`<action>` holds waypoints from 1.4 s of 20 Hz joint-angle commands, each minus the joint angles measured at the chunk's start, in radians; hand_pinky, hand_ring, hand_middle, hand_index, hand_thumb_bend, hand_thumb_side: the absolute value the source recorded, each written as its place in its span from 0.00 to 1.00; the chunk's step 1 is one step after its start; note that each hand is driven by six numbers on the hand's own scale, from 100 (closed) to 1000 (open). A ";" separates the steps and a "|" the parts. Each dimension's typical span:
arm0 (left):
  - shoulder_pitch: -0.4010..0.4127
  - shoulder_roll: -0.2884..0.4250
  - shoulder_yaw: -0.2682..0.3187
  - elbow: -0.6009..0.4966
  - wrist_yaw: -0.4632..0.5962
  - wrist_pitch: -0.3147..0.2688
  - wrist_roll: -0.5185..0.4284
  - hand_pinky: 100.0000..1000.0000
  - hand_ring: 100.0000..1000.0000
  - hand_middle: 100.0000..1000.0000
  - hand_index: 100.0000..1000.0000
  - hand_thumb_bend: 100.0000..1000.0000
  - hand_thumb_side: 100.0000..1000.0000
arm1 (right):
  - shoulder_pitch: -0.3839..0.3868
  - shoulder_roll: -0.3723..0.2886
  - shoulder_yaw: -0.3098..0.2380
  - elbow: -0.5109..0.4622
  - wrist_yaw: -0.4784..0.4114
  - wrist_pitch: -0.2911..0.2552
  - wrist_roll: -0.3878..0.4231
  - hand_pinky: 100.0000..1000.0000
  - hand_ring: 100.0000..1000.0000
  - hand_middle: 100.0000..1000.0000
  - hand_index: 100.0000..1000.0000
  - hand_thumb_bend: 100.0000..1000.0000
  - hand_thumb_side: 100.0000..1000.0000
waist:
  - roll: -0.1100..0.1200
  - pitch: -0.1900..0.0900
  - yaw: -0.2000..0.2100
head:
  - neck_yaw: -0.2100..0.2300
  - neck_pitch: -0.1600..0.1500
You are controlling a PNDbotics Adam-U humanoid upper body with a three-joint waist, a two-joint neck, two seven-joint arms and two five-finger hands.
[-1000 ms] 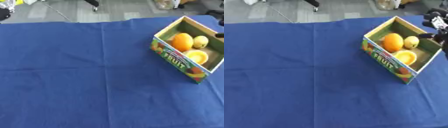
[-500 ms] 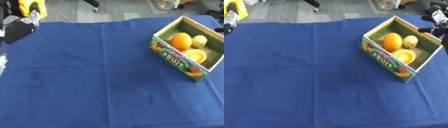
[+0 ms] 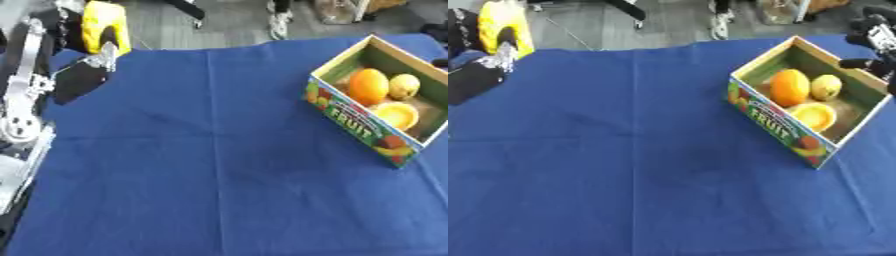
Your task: Pick up the objects with one hand, pass them to the other hand, and then place them into the box on the other side of the table.
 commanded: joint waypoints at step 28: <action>-0.053 -0.079 -0.114 0.195 -0.553 -0.294 -0.022 0.55 0.42 0.37 0.38 0.00 0.00 | -0.330 -0.022 0.229 -0.019 0.290 0.242 0.331 0.69 0.90 0.84 0.93 0.00 0.46 | -0.026 -0.078 -0.019 | -0.014 0.043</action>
